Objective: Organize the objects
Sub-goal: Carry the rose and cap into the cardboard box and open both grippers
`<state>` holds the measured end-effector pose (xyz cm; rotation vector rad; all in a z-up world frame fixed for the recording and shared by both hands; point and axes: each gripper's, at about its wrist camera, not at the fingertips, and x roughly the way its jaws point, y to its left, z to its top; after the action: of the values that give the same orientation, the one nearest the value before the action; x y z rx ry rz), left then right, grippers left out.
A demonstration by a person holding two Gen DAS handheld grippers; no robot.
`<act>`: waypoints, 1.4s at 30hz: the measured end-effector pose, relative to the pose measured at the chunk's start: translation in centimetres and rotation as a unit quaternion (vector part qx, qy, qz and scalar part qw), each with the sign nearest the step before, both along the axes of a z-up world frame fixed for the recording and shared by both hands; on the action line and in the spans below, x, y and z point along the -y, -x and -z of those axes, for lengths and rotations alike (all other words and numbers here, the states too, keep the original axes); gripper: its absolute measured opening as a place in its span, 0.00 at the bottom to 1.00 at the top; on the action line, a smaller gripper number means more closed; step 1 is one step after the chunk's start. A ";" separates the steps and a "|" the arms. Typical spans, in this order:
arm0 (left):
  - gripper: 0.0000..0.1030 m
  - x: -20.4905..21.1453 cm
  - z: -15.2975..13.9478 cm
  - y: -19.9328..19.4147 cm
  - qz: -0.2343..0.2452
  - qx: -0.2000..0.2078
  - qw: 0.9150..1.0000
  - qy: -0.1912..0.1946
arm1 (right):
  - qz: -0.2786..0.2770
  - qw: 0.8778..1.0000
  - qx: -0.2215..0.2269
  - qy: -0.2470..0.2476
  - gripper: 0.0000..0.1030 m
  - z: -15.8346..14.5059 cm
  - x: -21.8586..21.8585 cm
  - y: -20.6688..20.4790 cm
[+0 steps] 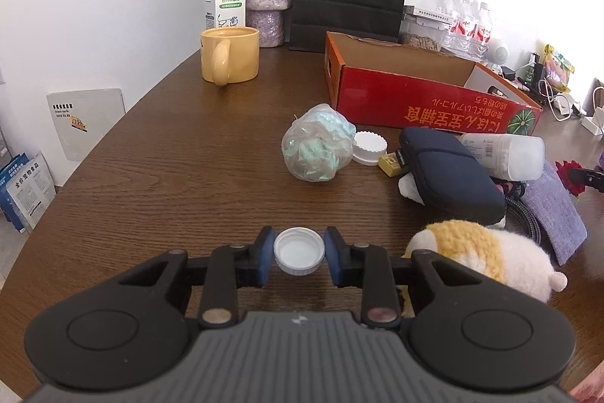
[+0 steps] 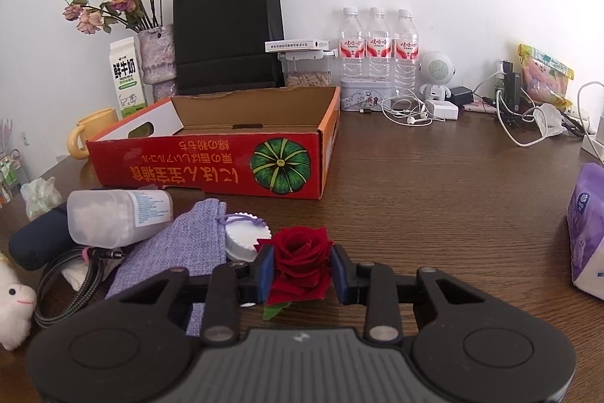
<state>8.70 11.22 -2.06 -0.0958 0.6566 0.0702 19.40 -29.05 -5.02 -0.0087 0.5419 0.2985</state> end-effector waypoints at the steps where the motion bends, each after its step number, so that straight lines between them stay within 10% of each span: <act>1: 0.29 0.0 -0.2 0.0 -0.001 0.003 1.000 0.000 | -0.001 1.000 0.004 0.000 0.28 -0.2 0.0 0.1; 27: 0.29 7.1 -7.7 -5.2 0.070 0.093 0.993 -0.007 | -0.067 0.994 0.083 -0.020 0.28 -6.2 -6.3 0.4; 42: 0.29 11.5 -9.3 -15.5 0.072 0.082 0.994 -0.016 | -0.060 0.994 0.089 -0.013 0.28 -7.3 -10.4 -5.8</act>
<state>24.19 -0.30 7.29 -0.0228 0.4962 -0.0662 25.15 -18.64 2.23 -0.0435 0.3612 0.4185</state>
